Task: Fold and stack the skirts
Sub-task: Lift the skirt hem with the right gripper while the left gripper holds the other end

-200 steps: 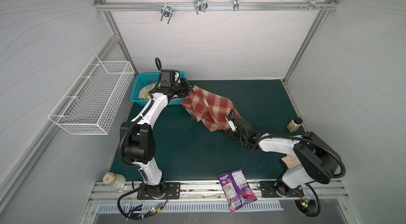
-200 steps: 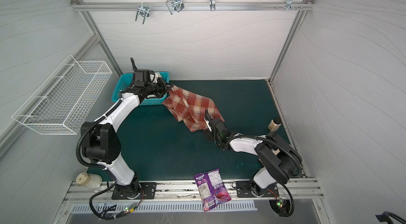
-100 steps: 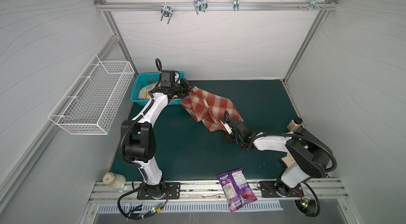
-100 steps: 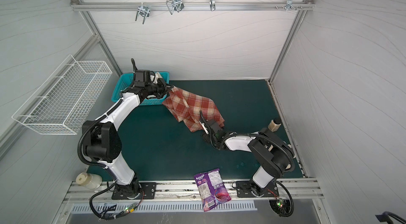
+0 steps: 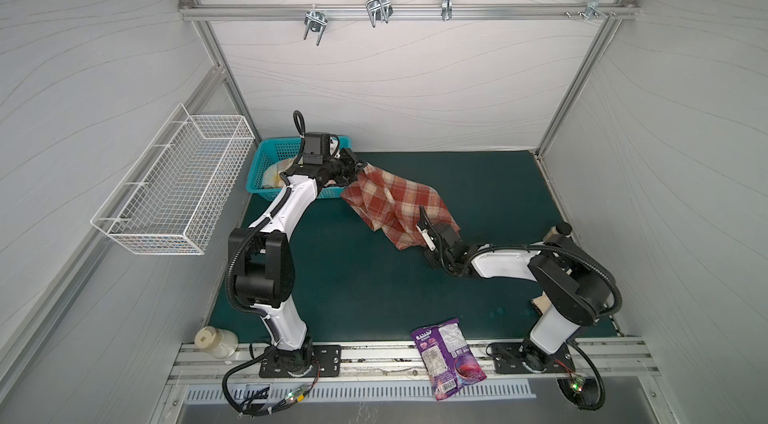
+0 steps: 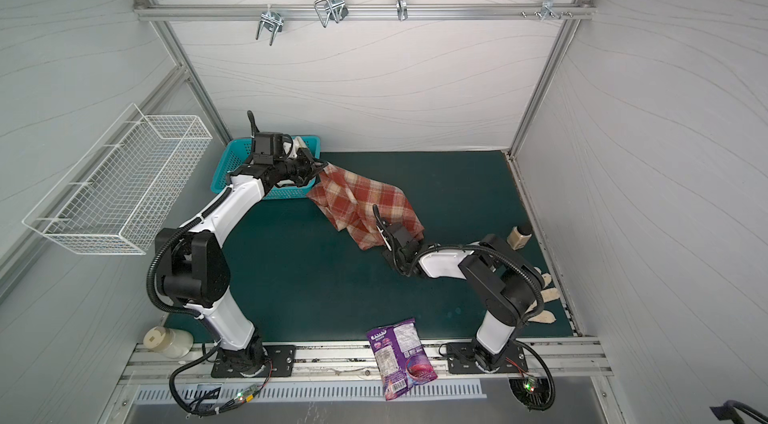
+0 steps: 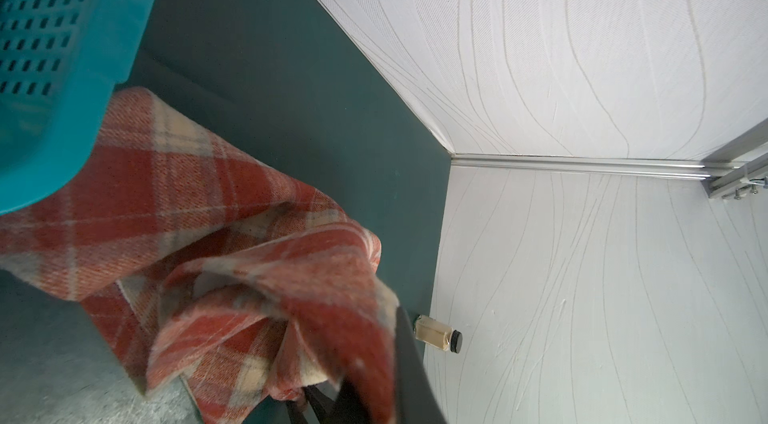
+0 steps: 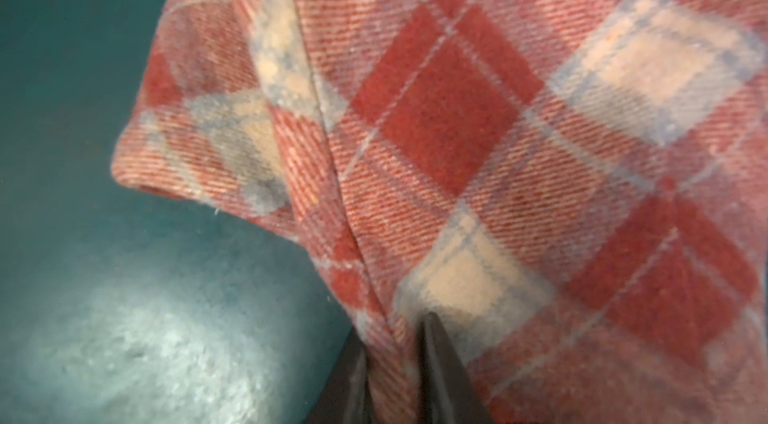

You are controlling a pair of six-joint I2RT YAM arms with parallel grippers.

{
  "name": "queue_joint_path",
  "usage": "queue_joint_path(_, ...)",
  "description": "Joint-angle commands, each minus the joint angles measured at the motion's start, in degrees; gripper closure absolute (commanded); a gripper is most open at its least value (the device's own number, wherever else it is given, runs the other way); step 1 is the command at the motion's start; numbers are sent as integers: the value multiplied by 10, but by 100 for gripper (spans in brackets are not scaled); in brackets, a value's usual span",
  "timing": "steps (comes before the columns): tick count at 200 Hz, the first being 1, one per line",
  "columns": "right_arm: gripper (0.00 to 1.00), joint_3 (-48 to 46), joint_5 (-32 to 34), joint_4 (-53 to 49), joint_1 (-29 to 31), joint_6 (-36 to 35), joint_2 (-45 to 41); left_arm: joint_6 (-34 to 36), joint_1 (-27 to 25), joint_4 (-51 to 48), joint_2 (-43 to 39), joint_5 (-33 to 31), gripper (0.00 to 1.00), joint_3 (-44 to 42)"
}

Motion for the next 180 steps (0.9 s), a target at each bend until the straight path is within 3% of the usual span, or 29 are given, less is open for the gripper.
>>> queue_joint_path(1,84,8,15,-36,-1,18,-22,5,5,14,3,7,100,22)
queue_joint_path(14,84,13,16,-48,1,20,-35,8,5,11,2,7,100,22)
queue_joint_path(45,98,23,-6,-77,12,13,-77,12,6,6,-9,6,100,18)
queue_joint_path(105,100,76,-60,-185,25,28,-207,35,8,-28,-80,-11,100,13)
queue_joint_path(180,100,200,-129,-309,49,44,-325,70,9,-89,-243,-59,100,7)
